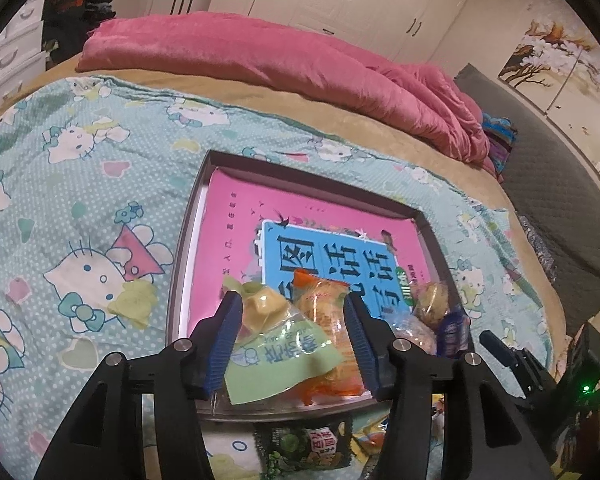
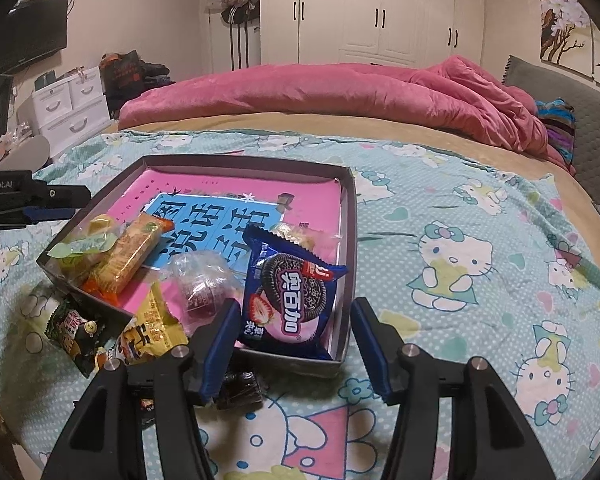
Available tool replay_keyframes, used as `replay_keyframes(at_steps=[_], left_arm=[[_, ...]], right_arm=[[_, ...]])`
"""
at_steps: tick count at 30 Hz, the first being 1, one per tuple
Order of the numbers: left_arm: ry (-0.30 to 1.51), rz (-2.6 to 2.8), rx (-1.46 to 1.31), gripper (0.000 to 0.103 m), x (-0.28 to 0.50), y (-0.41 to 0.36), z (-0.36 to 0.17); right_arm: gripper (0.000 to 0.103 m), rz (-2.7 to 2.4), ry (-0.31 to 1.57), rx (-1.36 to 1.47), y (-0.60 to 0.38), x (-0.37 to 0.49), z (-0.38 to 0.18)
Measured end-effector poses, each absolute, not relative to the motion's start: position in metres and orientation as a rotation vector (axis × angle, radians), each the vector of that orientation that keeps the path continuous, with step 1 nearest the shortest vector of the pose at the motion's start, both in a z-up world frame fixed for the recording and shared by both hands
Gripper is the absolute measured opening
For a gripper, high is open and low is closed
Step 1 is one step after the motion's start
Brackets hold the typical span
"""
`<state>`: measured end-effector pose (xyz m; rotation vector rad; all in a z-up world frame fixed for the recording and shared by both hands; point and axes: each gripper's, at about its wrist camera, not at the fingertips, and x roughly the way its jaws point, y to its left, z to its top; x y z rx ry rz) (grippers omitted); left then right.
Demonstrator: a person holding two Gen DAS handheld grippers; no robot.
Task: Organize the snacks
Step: 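Lower the Oreo pack into the tray with right tool while left releases yellow-snack bag, then withdraw both open tools from the tray toward the loose snacks beside it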
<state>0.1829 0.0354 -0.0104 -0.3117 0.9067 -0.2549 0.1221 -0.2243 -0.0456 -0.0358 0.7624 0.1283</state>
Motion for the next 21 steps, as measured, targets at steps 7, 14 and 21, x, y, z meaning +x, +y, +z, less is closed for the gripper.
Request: replay_keyframes(at_steps=[7, 14, 21], left_arm=[[0.889, -0.245, -0.285, 0.067, 0.179, 0.031, 0.000], [0.879, -0.244, -0.281, 0.075, 0.175, 0.030, 0.007], [0.880, -0.248, -0.312, 0.076, 0.170, 0.033, 0.013]], right_arm=[[0.057, 0.133, 0.750, -0.018, -0.227, 0.120, -0.042], [0.057, 0.138, 0.742, 0.019, -0.232, 0.118, -0.038], [0.058, 0.141, 0.733, 0.030, -0.232, 0.117, -0.035]])
